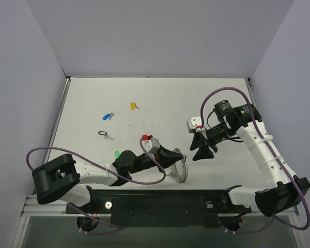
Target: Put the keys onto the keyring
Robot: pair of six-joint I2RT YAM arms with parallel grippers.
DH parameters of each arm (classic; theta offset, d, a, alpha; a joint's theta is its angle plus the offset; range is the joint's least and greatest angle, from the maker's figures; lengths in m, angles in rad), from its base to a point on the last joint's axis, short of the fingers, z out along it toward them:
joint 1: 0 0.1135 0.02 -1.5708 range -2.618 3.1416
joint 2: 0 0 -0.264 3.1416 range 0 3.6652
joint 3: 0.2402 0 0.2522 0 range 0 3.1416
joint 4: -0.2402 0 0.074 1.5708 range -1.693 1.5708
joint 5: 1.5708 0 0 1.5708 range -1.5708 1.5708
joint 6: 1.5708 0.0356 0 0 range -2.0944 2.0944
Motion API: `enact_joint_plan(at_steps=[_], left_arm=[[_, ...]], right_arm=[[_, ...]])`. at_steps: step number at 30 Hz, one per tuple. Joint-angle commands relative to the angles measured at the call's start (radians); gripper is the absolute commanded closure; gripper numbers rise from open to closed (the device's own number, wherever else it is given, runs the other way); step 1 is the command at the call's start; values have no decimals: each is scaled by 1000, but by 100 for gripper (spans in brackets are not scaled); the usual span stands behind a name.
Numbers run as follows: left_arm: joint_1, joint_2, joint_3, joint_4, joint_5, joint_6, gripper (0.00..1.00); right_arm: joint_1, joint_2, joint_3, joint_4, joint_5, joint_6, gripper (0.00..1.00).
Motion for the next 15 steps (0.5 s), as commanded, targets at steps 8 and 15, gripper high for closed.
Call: enact_joint_plan(at_steps=[8, 15], left_arm=[[5, 64, 46, 393, -23, -95, 100], [5, 56, 49, 393, -23, -93, 100]], right_arm=[[-6, 66, 19, -186, -202, -233, 58], [-26, 71, -25, -181, -208, -258, 59]])
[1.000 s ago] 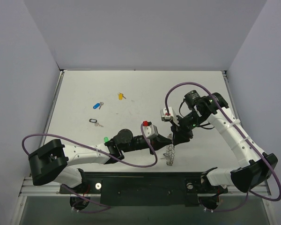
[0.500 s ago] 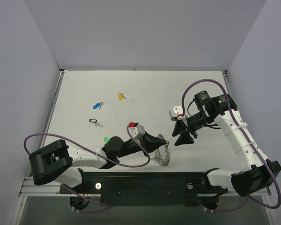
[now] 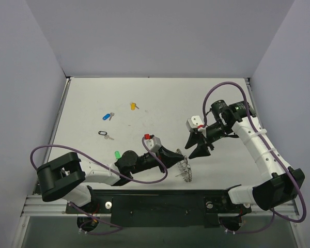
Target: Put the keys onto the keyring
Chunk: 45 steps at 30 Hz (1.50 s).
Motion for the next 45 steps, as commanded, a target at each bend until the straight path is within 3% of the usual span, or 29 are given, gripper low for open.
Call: enact_joint_plan(at_steps=[1, 31, 38, 45], left_arm=[[5, -15, 45, 351, -8, -17, 100], [3, -47, 61, 353, -31, 1, 100], [3, -46, 61, 354, -36, 1, 100], [3, -47, 57, 359, -40, 3, 100]], right_arm=[[-22, 7, -29, -165, -67, -51, 59], [-23, 39, -119, -133, -104, -66, 72], [-20, 44, -120, -133, -104, -63, 82], [-20, 48, -125, -131, -98, -65, 81]])
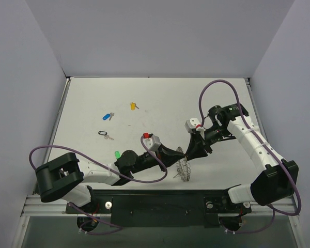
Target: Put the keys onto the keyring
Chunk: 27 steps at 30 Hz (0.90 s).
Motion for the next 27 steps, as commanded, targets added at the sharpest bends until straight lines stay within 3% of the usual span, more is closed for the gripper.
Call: enact_joint_plan(at_steps=[1, 11, 17, 19, 25, 27], left_arm=[[3, -32, 42, 355, -21, 1, 100], [3, -30, 39, 362, -22, 0, 100], [3, -29, 39, 365, -22, -2, 100], [3, -24, 37, 365, -25, -2, 100], [5, -43, 36, 280, -17, -15, 100], [6, -84, 39, 178, -7, -9, 81]], right_arm=[[1, 8, -12, -131, -47, -29, 81], [2, 8, -11, -131, -49, -28, 82], [8, 11, -6, -130, -46, -20, 100], [8, 7, -5, -128, -37, -16, 100], [8, -9, 20, -69, 48, 147, 100], [8, -15, 27, -55, 93, 184, 100]])
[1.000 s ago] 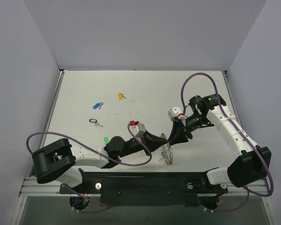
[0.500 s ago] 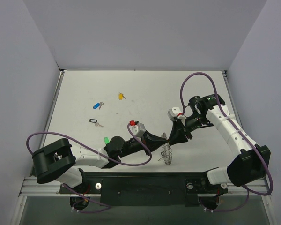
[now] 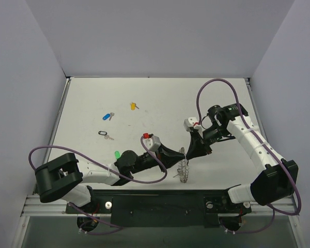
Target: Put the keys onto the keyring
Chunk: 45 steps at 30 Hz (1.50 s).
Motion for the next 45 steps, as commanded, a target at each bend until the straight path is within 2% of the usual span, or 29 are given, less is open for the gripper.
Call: enact_joint_plan(at_steps=[1, 4, 5, 8, 12, 16, 24, 45], left_arm=[[8, -125, 39, 85, -6, 9, 65], [8, -229, 54, -153, -15, 55, 49], [7, -281, 60, -297, -18, 94, 43], [7, -337, 137, -633, -19, 159, 40], [-12, -316, 241, -828, -12, 262, 40], [-31, -242, 335, -893, -21, 349, 44], [-73, -104, 464, -904, -94, 452, 52], [-88, -22, 482, -838, -113, 469, 67]], right_arm=[[8, -24, 38, -70, 98, 108, 100], [11, -32, 58, -79, 189, 143, 100], [12, -34, 72, -84, 224, 144, 100], [29, -29, 117, -122, 293, 154, 100], [57, -14, 170, -130, 388, 214, 100], [77, -14, 187, -123, 434, 262, 100], [90, -15, 175, -109, 438, 283, 100], [89, -18, 166, -110, 393, 272, 100]])
